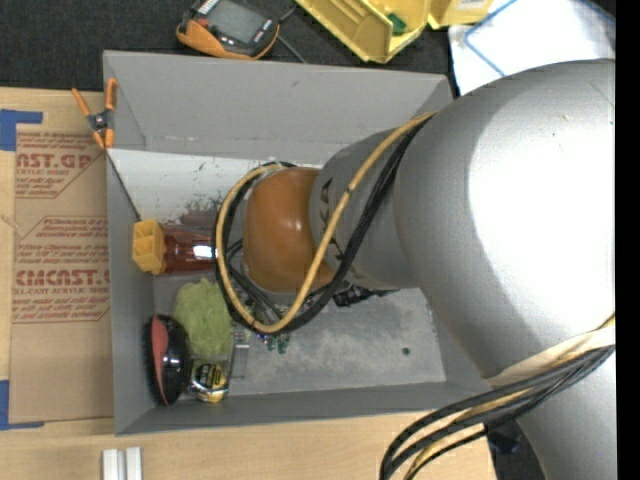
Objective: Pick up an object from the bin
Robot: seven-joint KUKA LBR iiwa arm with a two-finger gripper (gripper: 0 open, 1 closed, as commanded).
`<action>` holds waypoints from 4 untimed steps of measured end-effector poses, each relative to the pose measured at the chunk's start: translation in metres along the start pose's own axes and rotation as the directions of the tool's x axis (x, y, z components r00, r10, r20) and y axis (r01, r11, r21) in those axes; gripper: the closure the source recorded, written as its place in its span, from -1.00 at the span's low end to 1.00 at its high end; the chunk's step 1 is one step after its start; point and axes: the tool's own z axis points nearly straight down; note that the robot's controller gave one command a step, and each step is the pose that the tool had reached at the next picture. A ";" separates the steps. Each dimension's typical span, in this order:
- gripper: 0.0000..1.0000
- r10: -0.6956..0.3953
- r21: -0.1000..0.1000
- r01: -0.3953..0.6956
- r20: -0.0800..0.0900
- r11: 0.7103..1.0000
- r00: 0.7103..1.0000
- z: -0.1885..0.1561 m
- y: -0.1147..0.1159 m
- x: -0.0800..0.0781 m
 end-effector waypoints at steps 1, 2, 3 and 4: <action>1.00 -0.408 0.004 0.408 0.003 0.913 0.913 0.000 0.016 0.000; 1.00 -0.408 0.004 0.408 0.003 0.913 0.913 0.000 0.016 0.000; 1.00 -0.408 0.004 0.408 -0.009 0.913 0.913 -0.026 0.015 0.003; 1.00 -0.407 0.005 0.408 -0.006 0.913 0.913 -0.062 0.015 0.002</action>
Offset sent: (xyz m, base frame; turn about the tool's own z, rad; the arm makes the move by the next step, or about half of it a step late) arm 0.0000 0.0000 0.0000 0.0000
